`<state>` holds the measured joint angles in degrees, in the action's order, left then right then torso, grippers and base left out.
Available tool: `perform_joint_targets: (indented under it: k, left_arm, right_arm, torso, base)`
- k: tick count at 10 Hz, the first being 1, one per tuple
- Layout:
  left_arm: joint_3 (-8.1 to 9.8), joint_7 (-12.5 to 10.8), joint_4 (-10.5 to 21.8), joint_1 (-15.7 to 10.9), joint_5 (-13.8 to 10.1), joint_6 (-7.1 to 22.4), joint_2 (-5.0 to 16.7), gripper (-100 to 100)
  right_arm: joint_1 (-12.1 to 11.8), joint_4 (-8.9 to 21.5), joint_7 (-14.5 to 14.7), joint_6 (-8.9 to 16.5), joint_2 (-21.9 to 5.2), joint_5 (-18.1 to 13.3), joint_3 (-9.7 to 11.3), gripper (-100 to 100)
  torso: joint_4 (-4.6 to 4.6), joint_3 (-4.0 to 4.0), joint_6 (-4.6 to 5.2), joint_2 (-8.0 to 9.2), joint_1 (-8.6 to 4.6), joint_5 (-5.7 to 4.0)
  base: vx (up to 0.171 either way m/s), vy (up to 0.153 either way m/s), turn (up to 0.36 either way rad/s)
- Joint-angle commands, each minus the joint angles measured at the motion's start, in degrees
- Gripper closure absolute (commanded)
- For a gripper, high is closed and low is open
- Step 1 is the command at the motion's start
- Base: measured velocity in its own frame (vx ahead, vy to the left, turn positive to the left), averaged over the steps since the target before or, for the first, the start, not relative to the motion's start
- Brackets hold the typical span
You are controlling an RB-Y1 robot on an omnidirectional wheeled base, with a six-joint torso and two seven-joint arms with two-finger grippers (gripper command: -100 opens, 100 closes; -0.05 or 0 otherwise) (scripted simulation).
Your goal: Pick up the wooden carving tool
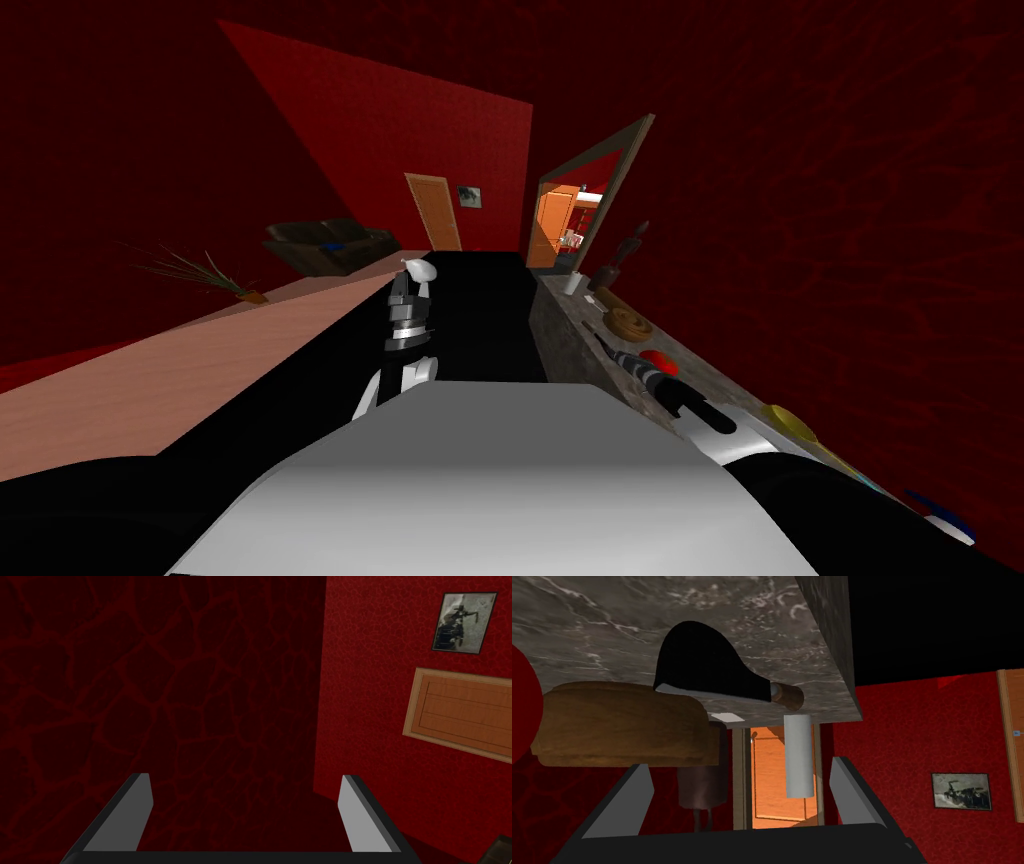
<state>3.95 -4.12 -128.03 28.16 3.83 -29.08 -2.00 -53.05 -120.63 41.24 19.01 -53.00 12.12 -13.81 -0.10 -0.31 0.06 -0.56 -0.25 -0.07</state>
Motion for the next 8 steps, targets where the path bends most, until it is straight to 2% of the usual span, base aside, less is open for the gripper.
perform_joint_targets:
  k: [1, 5, 6, 8]
  left_arm:
    - [0.0, 0.0, 0.0, 0.0, 0.0, 0.0, 0.0, 0]
    - [0.0, 0.0, 0.0, 0.01, 0.0, 0.0, 0.0, 0]
    - [0.01, 0.0, 0.0, 0.01, 0.0, 0.0, 0.0, 0]
    - [0.0, 0.0, 0.0, 0.01, 0.0, 0.0, 0.0, 0]
  right_arm:
    - [-0.97, 0.01, 0.95, 1.56, -1.72, 0.63, -0.44, -100]
    - [-4.88, 0.62, 6.5, 8.84, -8.46, 2.37, -0.25, -100]
    - [-4.88, 0.62, 6.5, 8.84, -8.46, 2.37, -0.25, -100]
    - [-6.63, 0.72, 8.91, 12.03, -11.3, 3.15, -0.05, -100]
  torso:
    - [0.0, 0.0, 0.0, 0.0, 0.0, 0.0]
    - [-0.03, -0.08, 0.02, -0.14, 0.0, 0.0]
    - [-0.04, -0.11, 0.03, -0.18, -0.03, 0.0]
    - [-0.02, -0.06, 0.04, -0.08, 0.06, 0.01]
  base:
    - [0.044, 0.007, 0.096]
    - [0.072, 0.013, 0.179]
    - [0.078, 0.008, 0.07]
    - [0.069, 0.023, 0.131]
